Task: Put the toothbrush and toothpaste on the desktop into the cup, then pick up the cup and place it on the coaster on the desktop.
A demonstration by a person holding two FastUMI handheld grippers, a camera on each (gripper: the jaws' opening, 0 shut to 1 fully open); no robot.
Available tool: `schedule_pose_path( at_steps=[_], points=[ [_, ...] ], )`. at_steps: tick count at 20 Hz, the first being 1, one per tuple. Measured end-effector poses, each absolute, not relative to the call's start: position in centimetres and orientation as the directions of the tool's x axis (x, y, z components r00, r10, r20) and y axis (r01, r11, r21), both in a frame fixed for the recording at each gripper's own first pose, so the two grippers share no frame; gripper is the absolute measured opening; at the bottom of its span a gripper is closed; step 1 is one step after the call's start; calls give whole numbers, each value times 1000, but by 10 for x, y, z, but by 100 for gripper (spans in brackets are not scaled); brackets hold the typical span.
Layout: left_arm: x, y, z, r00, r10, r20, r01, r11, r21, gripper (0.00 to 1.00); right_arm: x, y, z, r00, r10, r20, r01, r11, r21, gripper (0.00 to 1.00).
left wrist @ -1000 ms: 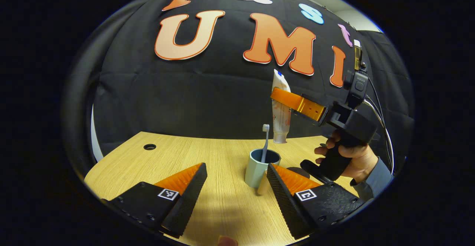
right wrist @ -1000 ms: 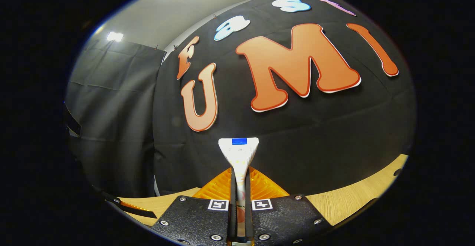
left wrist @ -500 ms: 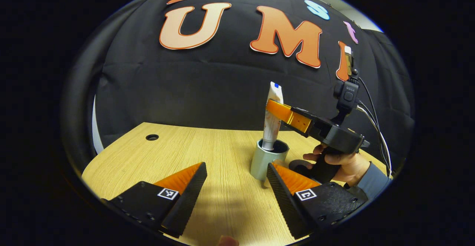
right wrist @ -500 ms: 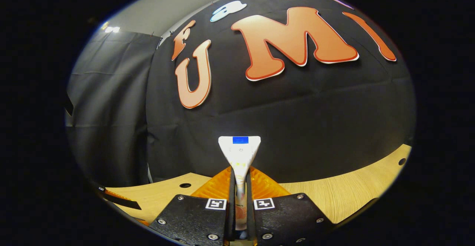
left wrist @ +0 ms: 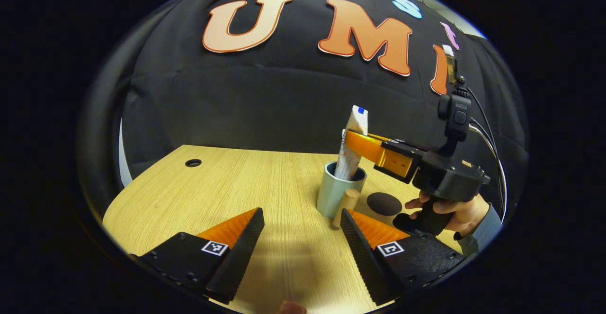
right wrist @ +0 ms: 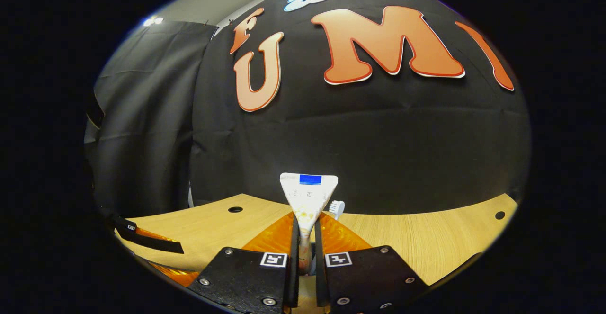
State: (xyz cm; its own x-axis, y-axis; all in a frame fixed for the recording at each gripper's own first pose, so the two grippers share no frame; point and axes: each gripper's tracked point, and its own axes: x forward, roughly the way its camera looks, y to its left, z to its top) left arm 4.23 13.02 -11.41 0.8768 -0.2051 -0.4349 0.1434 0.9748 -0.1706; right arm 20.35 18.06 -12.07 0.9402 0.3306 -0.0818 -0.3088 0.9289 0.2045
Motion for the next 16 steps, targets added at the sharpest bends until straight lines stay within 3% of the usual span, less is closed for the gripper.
schedule_pose_path(
  at_steps=[2,8,10,11,13,16],
  points=[
    [38,124,-107,877,-207,-433,153,976,-156,98,198,173,-121,939,323,-116,-294,931,214,16],
    [45,101,-99,857,-227,-463,178,973,-148,98,182,150,-117,932,300,-202,-264,946,189,33],
    [51,93,-100,844,-236,-481,171,970,-175,97,172,144,-108,927,308,-213,-268,943,197,50],
    [56,90,-99,839,-242,-488,170,968,-187,98,167,139,-103,927,309,-213,-270,943,194,63],
    [62,82,-100,823,-258,-505,175,963,-207,98,155,125,-84,937,299,-184,-268,948,174,78],
    [70,69,-98,800,-278,-531,180,957,-228,97,136,105,-56,947,285,-146,-265,954,144,87]
  ],
)
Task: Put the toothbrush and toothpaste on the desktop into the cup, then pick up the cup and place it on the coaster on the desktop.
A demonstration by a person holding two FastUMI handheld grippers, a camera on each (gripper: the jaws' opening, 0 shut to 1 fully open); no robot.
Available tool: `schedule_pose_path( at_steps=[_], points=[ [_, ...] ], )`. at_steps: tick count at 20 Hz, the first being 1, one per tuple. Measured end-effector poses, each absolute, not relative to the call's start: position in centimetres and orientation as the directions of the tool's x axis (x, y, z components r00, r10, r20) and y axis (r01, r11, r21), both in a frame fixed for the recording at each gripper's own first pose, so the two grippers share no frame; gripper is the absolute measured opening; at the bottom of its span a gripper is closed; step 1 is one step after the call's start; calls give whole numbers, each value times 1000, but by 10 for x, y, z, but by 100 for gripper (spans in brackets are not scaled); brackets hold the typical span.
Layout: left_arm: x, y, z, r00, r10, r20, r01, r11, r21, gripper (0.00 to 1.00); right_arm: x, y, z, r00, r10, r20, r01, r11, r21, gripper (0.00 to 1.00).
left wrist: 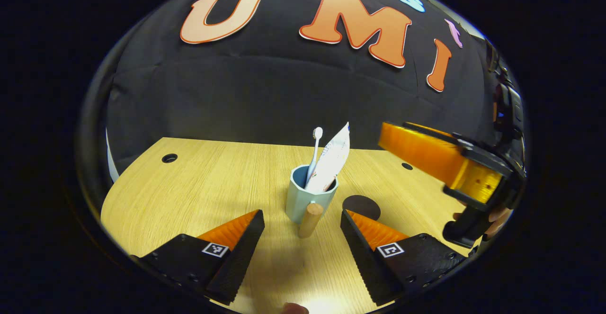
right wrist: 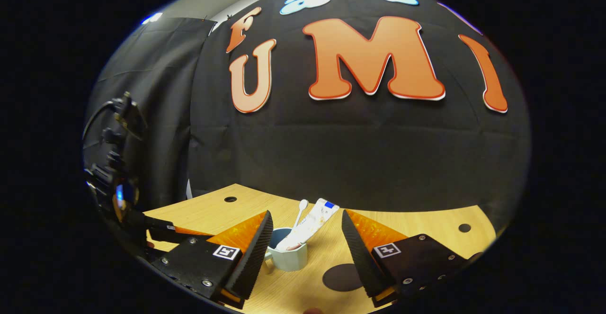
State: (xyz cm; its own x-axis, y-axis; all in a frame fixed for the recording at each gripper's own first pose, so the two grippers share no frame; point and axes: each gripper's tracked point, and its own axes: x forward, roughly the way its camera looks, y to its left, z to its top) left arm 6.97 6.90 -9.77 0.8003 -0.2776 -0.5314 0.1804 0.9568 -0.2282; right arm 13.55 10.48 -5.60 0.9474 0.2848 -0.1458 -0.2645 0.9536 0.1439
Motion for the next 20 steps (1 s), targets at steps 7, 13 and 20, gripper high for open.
schedule_pose_path(
  at_steps=[7,13,20],
  points=[
    [92,39,-104,691,-303,-657,200,953,-228,97,77,50,9,970,239,-39,-235,967,98,95],
    [101,33,-134,488,-254,-835,174,966,-192,98,41,5,38,979,202,4,-202,978,57,95],
    [102,26,-164,328,-164,-930,205,974,-99,97,12,-11,32,981,196,13,-196,980,24,96]
  ],
)
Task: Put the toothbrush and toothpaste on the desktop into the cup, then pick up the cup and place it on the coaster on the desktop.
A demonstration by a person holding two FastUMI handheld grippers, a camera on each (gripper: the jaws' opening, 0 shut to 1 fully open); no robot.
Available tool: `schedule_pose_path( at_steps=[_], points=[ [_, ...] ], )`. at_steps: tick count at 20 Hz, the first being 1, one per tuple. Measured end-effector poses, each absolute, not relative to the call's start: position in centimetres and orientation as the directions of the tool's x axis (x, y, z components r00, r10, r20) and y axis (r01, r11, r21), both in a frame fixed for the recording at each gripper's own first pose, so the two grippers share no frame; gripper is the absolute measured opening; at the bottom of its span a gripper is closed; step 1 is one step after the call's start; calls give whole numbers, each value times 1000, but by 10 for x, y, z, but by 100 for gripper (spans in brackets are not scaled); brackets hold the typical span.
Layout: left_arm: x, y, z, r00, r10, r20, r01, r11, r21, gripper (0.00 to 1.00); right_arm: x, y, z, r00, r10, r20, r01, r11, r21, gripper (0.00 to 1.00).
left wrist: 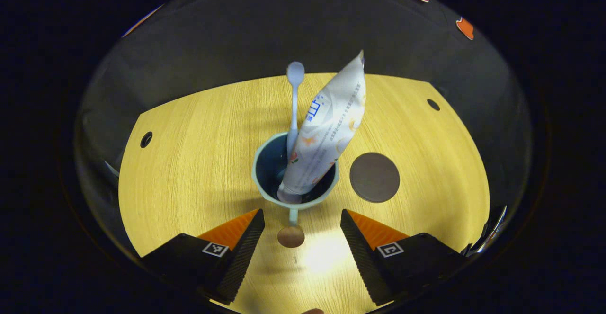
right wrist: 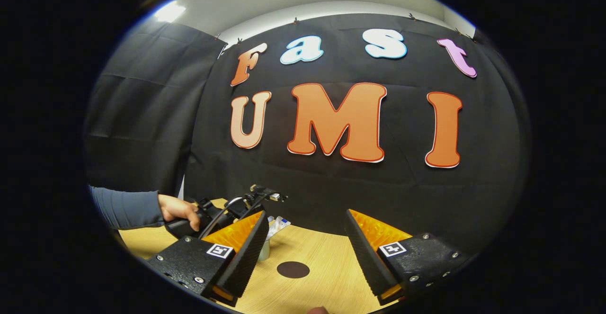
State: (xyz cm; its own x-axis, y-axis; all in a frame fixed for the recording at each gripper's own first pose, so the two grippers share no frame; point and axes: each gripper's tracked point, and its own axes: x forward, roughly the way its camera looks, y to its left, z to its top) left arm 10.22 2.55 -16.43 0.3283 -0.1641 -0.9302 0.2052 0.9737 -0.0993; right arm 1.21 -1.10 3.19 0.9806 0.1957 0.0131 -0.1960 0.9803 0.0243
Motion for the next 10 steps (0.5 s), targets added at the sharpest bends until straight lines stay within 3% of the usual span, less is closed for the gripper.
schedule_pose_path(
  at_steps=[2,5,6,8,10],
  points=[
    [100,24,-172,296,-156,-942,200,975,-99,94,6,-13,26,981,194,6,-194,981,20,97],
    [103,31,-178,285,-108,-952,176,983,-59,66,-1,-15,22,981,191,9,-191,981,21,98],
    [103,35,-179,290,-96,-952,164,985,-49,46,-4,-16,21,981,193,10,-193,981,23,99],
    [104,33,-180,294,-106,-950,143,988,-66,28,-5,-16,20,982,190,15,-190,981,27,99],
    [103,31,-179,300,-111,-947,125,989,-76,26,-8,-17,16,983,185,16,-186,982,37,99]
  ],
)
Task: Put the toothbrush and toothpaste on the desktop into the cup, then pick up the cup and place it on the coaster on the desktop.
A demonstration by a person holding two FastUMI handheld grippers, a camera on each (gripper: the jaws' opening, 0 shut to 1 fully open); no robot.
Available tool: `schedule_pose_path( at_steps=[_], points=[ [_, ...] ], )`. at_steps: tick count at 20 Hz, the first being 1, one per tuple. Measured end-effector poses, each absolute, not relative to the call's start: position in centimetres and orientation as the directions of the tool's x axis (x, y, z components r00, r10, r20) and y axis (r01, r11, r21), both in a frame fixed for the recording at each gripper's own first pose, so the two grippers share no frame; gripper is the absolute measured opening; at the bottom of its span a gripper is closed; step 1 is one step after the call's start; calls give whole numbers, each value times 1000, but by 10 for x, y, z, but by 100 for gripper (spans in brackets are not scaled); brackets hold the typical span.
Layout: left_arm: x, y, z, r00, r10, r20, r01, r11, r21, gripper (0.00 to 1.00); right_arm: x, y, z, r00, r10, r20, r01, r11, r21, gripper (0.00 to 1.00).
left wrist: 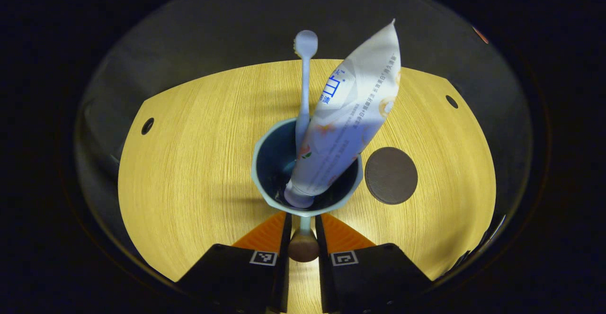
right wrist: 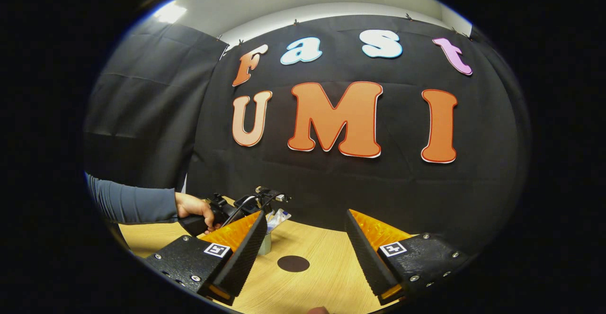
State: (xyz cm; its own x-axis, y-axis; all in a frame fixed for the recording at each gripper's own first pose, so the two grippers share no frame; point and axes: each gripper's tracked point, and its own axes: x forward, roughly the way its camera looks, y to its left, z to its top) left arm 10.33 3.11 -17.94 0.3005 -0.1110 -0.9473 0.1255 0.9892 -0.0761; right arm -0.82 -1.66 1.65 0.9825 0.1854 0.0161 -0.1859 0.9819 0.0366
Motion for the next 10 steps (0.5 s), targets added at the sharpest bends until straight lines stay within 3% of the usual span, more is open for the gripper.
schedule_pose_path(
  at_steps=[10],
  points=[
    [110,21,-177,382,-121,-916,63,992,-105,23,-20,-35,9,992,120,28,-123,985,124,99]
  ],
)
